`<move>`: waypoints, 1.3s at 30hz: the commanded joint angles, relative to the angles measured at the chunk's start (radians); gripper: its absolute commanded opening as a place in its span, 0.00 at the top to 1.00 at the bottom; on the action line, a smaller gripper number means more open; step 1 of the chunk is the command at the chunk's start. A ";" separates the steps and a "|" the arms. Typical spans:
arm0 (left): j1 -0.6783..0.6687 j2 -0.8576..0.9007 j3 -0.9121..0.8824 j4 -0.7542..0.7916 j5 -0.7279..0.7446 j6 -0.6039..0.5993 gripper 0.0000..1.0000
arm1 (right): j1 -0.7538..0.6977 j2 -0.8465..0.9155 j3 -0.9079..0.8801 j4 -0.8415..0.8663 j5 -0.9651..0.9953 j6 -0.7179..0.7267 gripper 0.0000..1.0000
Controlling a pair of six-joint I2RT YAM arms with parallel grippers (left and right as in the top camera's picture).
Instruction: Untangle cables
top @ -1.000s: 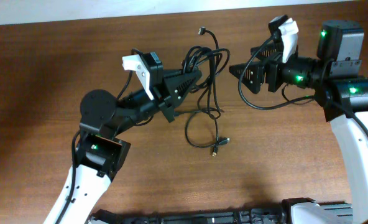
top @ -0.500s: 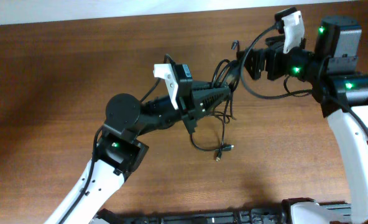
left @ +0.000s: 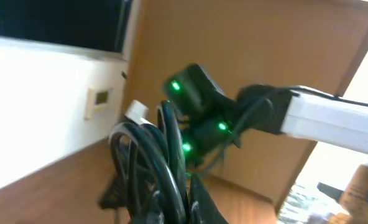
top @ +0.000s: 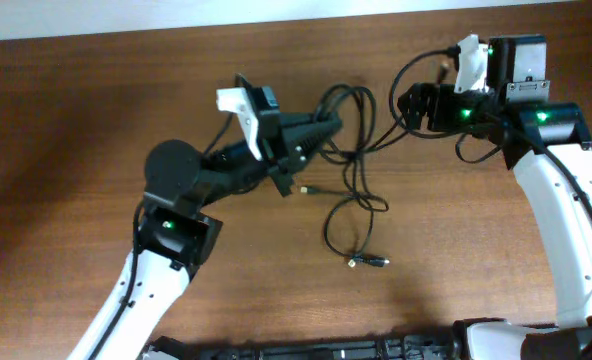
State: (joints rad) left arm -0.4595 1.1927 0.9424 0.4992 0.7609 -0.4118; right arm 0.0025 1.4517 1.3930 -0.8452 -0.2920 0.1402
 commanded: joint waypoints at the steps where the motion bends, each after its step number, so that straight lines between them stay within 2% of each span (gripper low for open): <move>1: 0.065 -0.042 0.010 0.072 0.006 0.008 1.00 | -0.004 -0.003 0.005 -0.084 0.017 -0.096 0.01; 6: 0.158 -0.043 0.010 0.111 0.002 0.008 1.00 | -0.004 -0.004 0.005 -0.164 -0.018 -0.114 0.01; 11: 0.236 -0.043 0.010 0.114 -0.002 0.009 1.00 | -0.004 -0.044 0.005 -0.176 -0.319 -0.268 0.01; 15: 0.287 -0.043 0.010 0.112 -0.010 0.010 0.91 | -0.004 -0.104 0.005 -0.171 -0.329 -0.298 0.01; 19: 0.328 -0.043 0.010 0.014 -0.017 0.027 0.96 | -0.004 -0.151 0.005 -0.157 -0.329 -0.298 0.01; 21: 0.329 -0.043 0.010 0.012 -0.017 0.027 0.94 | -0.004 -0.164 0.005 -0.154 -0.329 -0.298 0.01; 24: 0.329 -0.043 0.010 0.003 -0.017 0.027 0.74 | -0.003 -0.176 0.005 -0.154 -0.329 -0.298 0.01; 25: 0.329 -0.043 0.010 -0.008 -0.017 0.027 0.60 | -0.004 -0.176 0.005 -0.154 -0.329 -0.298 0.01; 27: 0.330 -0.043 0.010 -0.028 -0.029 0.028 0.49 | -0.004 -0.176 0.005 -0.154 -0.329 -0.298 0.01; 28: 0.330 -0.043 0.010 -0.065 -0.068 0.028 0.20 | -0.004 -0.176 0.005 -0.154 -0.329 -0.298 0.01; 30: 0.330 -0.043 0.010 -0.156 -0.103 0.060 0.10 | -0.004 -0.176 0.005 -0.154 -0.329 -0.298 0.01; 31: 0.330 -0.043 0.010 -0.207 -0.109 0.085 0.01 | -0.004 -0.176 0.005 -0.154 -0.329 -0.298 0.01; 34: 0.330 -0.043 0.010 -0.388 -0.241 0.130 0.00 | -0.003 -0.175 0.005 -0.154 -0.329 -0.297 0.01; 39: 0.330 -0.043 0.010 -0.703 -0.408 0.130 0.01 | -0.003 -0.153 0.005 -0.154 -0.329 -0.297 0.01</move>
State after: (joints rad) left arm -0.1360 1.1610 0.9508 -0.1234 0.4648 -0.2981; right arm 0.0025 1.2949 1.3930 -0.9970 -0.6048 -0.1429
